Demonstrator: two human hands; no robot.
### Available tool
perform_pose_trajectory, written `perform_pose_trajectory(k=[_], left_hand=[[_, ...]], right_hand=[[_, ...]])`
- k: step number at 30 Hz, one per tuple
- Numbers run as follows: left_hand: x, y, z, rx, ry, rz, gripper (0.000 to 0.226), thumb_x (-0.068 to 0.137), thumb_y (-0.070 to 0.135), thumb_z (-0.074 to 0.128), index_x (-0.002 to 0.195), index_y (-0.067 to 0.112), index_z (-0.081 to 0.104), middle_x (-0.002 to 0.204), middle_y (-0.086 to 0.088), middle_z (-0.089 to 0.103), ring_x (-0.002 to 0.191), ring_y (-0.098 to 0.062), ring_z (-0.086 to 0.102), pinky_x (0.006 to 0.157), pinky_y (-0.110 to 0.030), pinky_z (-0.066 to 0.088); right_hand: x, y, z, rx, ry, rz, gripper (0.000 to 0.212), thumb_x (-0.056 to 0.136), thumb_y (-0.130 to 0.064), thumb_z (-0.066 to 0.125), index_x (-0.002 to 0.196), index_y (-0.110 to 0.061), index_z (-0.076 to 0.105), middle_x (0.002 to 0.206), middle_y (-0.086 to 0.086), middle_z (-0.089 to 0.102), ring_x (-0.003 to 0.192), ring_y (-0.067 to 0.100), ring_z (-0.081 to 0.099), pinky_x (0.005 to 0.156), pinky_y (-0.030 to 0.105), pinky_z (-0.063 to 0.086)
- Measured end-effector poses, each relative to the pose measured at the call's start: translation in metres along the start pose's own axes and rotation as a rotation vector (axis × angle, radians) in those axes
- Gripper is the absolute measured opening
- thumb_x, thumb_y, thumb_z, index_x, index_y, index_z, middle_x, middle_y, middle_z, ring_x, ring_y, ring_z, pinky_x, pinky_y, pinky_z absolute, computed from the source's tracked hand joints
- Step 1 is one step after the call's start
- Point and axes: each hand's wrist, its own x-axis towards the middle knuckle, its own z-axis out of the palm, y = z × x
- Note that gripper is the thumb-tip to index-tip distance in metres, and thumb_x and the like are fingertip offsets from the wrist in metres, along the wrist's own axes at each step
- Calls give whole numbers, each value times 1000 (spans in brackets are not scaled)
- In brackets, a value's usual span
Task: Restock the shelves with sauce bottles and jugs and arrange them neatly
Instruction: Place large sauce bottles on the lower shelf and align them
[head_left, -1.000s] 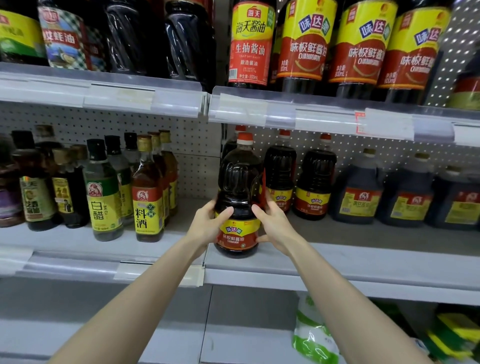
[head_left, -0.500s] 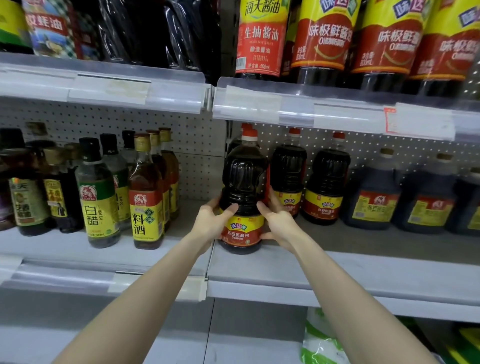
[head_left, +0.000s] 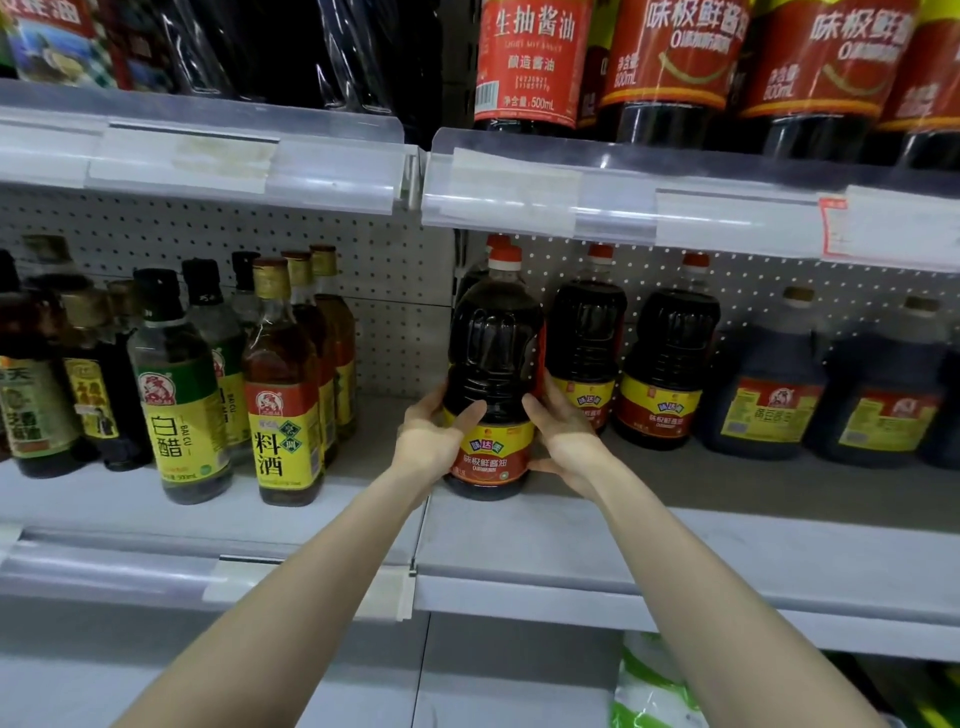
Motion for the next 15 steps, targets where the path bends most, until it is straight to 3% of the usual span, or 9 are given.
perform_pose_trajectory(k=[5,11,15], left_hand=[[1,-2,-9,-63,-76,-14,57,89,28,65,142,25,42,133,-1,55,85,-6,57,61,-19,49],[2,3,-11,-95,-124,-60,60,90,28,63,145,30,39,142,-1,49,102,-14,52,60,-23,48],[0,-2,-6,-118,-83,-28,56,89,25,66,141,25,44,135,-3,55,96,-13,56,61,-22,48]], right_hand=[[-3,8,7,24,42,-11,56,101,-34,46,149,-47,21,154,-1,34,138,31,37,103,56,41],[1,20,11,105,64,35,54,99,-41,49,146,-52,25,154,-2,35,138,34,36,102,68,36],[4,22,7,134,62,50,53,97,-42,51,144,-53,29,154,-1,35,138,35,36,103,69,33]])
